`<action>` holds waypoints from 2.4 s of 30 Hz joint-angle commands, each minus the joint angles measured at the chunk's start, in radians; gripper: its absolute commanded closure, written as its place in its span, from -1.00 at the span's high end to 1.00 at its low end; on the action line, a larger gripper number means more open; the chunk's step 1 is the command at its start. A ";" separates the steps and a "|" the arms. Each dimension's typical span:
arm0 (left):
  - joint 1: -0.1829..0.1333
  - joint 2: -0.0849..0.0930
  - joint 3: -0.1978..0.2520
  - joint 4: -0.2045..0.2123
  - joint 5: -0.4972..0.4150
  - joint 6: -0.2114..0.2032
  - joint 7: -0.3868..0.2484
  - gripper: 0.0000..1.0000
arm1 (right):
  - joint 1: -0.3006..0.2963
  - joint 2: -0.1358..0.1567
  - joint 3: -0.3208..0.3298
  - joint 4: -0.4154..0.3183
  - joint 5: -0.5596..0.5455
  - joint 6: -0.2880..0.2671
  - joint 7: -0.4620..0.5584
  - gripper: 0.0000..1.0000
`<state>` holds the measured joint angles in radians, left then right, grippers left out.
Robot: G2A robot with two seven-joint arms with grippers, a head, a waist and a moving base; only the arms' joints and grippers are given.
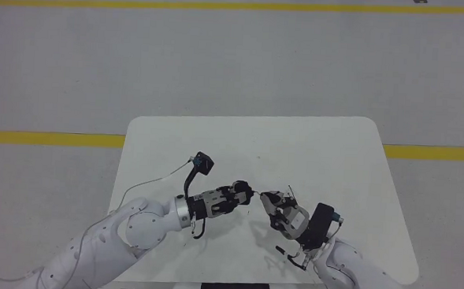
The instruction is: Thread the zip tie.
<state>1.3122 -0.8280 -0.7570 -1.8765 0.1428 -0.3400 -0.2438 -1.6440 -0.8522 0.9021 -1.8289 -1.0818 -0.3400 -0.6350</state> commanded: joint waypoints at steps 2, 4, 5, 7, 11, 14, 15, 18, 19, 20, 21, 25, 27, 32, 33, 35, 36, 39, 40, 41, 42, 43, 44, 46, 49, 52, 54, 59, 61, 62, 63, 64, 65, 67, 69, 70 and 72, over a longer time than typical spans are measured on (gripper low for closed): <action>0.000 0.000 0.000 0.000 0.000 0.000 0.000 -1.00 | 0.003 0.003 -0.005 0.001 0.003 0.000 0.002 -1.00; 0.000 0.000 0.000 0.000 0.000 0.000 0.000 -1.00 | 0.005 0.004 -0.010 0.004 0.009 0.000 0.008 -1.00; 0.000 0.000 0.000 0.000 0.000 0.000 0.000 -1.00 | 0.007 0.005 -0.012 0.004 0.011 0.000 0.010 -1.00; 0.000 0.000 0.000 0.000 0.000 0.000 0.000 -1.00 | 0.011 0.006 -0.017 0.005 0.018 0.000 0.010 -1.00; 0.000 0.000 0.000 0.000 0.000 0.000 0.000 -1.00 | 0.018 0.009 -0.026 0.006 0.023 0.000 0.002 -1.00; 0.000 0.000 0.000 0.000 0.000 0.000 0.000 -1.00 | 0.022 0.012 -0.032 0.006 0.026 0.000 -0.007 -1.00; 0.000 0.000 0.000 0.000 0.000 0.000 0.000 -1.00 | 0.023 0.013 -0.034 0.007 0.027 0.000 -0.009 -1.00; 0.000 0.000 0.000 0.000 0.000 0.000 0.000 -1.00 | 0.028 0.016 -0.042 0.008 0.033 0.000 -0.012 -1.00; 0.000 0.000 0.000 0.000 0.000 0.000 0.000 -1.00 | 0.029 0.017 -0.044 0.009 0.035 0.000 -0.012 -1.00; 0.000 0.000 0.000 0.000 0.000 0.000 0.000 -1.00 | 0.032 0.019 -0.047 0.008 0.038 0.000 -0.012 -1.00; 0.000 0.000 0.000 0.000 0.000 0.000 0.000 -1.00 | 0.034 0.020 -0.050 0.008 0.039 0.000 -0.013 -1.00; 0.000 0.000 0.000 0.000 0.000 0.000 0.000 -1.00 | 0.042 0.025 -0.060 0.010 0.046 0.000 -0.016 -1.00; 0.000 0.000 0.000 0.000 0.000 0.000 0.000 -1.00 | 0.045 0.028 -0.065 0.011 0.050 0.000 -0.017 -1.00; 0.000 0.000 0.000 0.000 0.000 0.000 0.000 -1.00 | 0.054 0.033 -0.074 0.018 0.061 0.000 -0.014 -1.00; 0.000 0.000 0.000 0.000 0.000 0.000 0.000 -1.00 | 0.056 0.034 -0.075 0.020 0.064 0.000 -0.013 -1.00; 0.000 0.000 0.000 0.000 0.000 0.000 0.000 -1.00 | 0.058 0.035 -0.075 0.024 0.067 0.000 -0.013 -1.00; 0.000 0.000 0.000 0.000 0.000 0.000 0.000 -1.00 | 0.059 0.035 -0.073 0.025 0.067 0.000 -0.013 -1.00; 0.000 0.000 0.000 0.000 0.000 0.000 0.000 -1.00 | 0.059 0.036 -0.071 0.029 0.069 0.000 -0.014 -1.00; 0.000 0.000 0.000 0.000 0.000 0.000 0.000 -1.00 | 0.059 0.036 -0.070 0.029 0.069 0.000 -0.014 -1.00; 0.000 0.000 0.000 0.000 0.000 0.000 0.000 -1.00 | 0.059 0.036 -0.070 0.030 0.070 0.000 -0.014 -1.00; 0.000 0.000 0.000 0.000 0.000 0.000 0.000 -1.00 | 0.059 0.035 -0.070 0.030 0.070 0.000 -0.014 -1.00; 0.000 0.000 0.000 0.000 0.000 0.000 0.000 -1.00 | 0.059 0.035 -0.070 0.030 0.071 0.000 -0.014 -1.00; 0.000 0.000 0.000 0.000 0.000 0.000 0.000 -1.00 | 0.059 0.035 -0.071 0.030 0.072 0.000 -0.013 -1.00; 0.000 0.000 0.000 0.000 0.000 0.000 0.000 -1.00 | 0.061 0.035 -0.074 0.031 0.073 0.000 -0.010 -1.00; 0.000 0.000 0.000 0.000 0.000 0.000 0.000 -1.00 | 0.064 0.034 -0.077 0.035 0.076 0.000 -0.006 -1.00; 0.000 0.000 0.000 0.000 0.000 0.000 0.000 -1.00 | 0.066 0.033 -0.081 0.038 0.080 0.000 -0.004 -1.00; 0.000 0.000 0.000 0.000 0.000 0.000 0.000 -1.00 | 0.067 0.033 -0.083 0.041 0.082 0.000 -0.002 -1.00; 0.000 0.000 0.000 0.000 0.000 0.000 0.000 -1.00 | 0.068 0.033 -0.083 0.048 0.087 0.000 0.003 -1.00; 0.000 0.000 0.000 0.000 0.000 0.000 0.000 -1.00 | 0.068 0.032 -0.082 0.050 0.088 0.000 0.006 -1.00; 0.000 0.000 0.000 0.000 0.000 0.000 0.000 -1.00 | 0.068 0.032 -0.081 0.051 0.090 0.000 0.008 -1.00; 0.000 0.000 0.000 0.000 0.000 0.000 0.000 -1.00 | 0.068 0.031 -0.080 0.052 0.091 0.000 0.010 -1.00; 0.000 0.000 0.000 0.000 0.000 0.000 0.000 -1.00 | 0.068 0.031 -0.079 0.052 0.093 0.000 0.011 -1.00; 0.000 0.000 0.000 0.000 0.000 0.000 0.000 -1.00 | 0.067 0.030 -0.077 0.053 0.094 0.000 0.012 -1.00; 0.000 0.000 0.000 0.000 0.000 0.000 0.000 -1.00 | 0.066 0.028 -0.076 0.053 0.095 0.000 0.013 -1.00; 0.000 0.000 0.000 0.000 0.000 0.000 0.000 -1.00 | 0.066 0.027 -0.076 0.053 0.095 0.000 0.011 -1.00; 0.000 0.000 0.000 0.000 0.000 0.000 0.000 -1.00 | 0.065 0.026 -0.076 0.052 0.094 0.000 0.009 -1.00; 0.000 0.000 0.000 0.000 0.000 0.000 0.000 -1.00 | 0.065 0.024 -0.078 0.049 0.091 0.000 0.003 -1.00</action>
<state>1.3122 -0.8280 -0.7570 -1.8765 0.1428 -0.3400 -0.2438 -1.5792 -0.8272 0.8255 -1.7783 -0.9889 -0.3400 -0.6291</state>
